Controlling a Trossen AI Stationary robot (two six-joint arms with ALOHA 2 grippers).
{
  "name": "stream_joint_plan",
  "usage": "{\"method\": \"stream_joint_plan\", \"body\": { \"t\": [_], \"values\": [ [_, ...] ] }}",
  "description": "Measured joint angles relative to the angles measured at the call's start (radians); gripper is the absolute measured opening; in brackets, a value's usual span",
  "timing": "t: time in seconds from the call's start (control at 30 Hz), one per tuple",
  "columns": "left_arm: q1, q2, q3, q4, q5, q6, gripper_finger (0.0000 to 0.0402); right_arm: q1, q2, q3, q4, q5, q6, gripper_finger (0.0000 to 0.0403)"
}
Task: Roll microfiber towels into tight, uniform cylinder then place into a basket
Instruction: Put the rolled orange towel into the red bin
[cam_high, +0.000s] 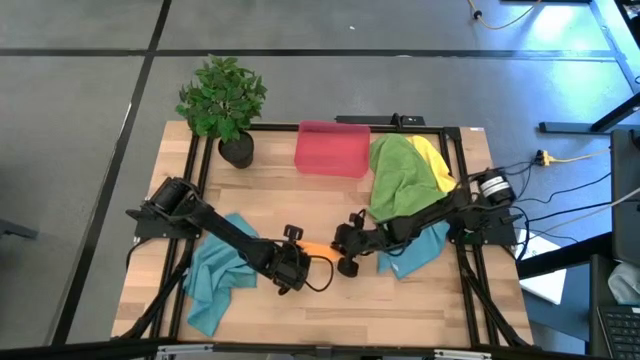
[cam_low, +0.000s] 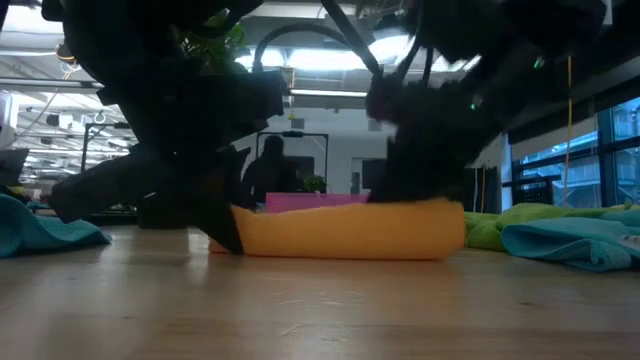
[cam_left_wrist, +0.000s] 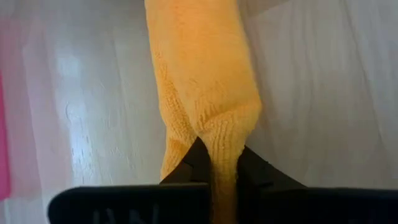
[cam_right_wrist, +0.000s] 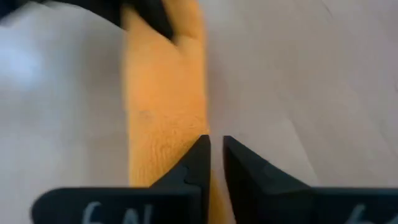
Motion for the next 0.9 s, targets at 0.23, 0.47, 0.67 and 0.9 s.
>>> {"method": "stream_joint_plan", "body": {
  "t": [0.23,0.47,0.67,0.9],
  "values": [
    [0.0,0.0,0.0,0.0,0.003,-0.013,0.0012,0.072,-0.091,0.0,-0.058,0.018,-0.098,0.0103],
    [-0.001,0.0,0.0,0.001,0.006,-0.013,0.0014,0.157,-0.094,0.001,-0.128,0.088,-0.167,0.0177],
    [-0.001,0.0,0.0,0.002,0.008,-0.013,0.0014,0.161,-0.093,0.002,-0.167,0.186,-0.227,0.0241],
    [-0.001,0.0,0.0,0.004,0.009,-0.012,0.0015,0.135,-0.071,0.003,-0.243,0.183,-0.229,0.0259]
  ]
}}
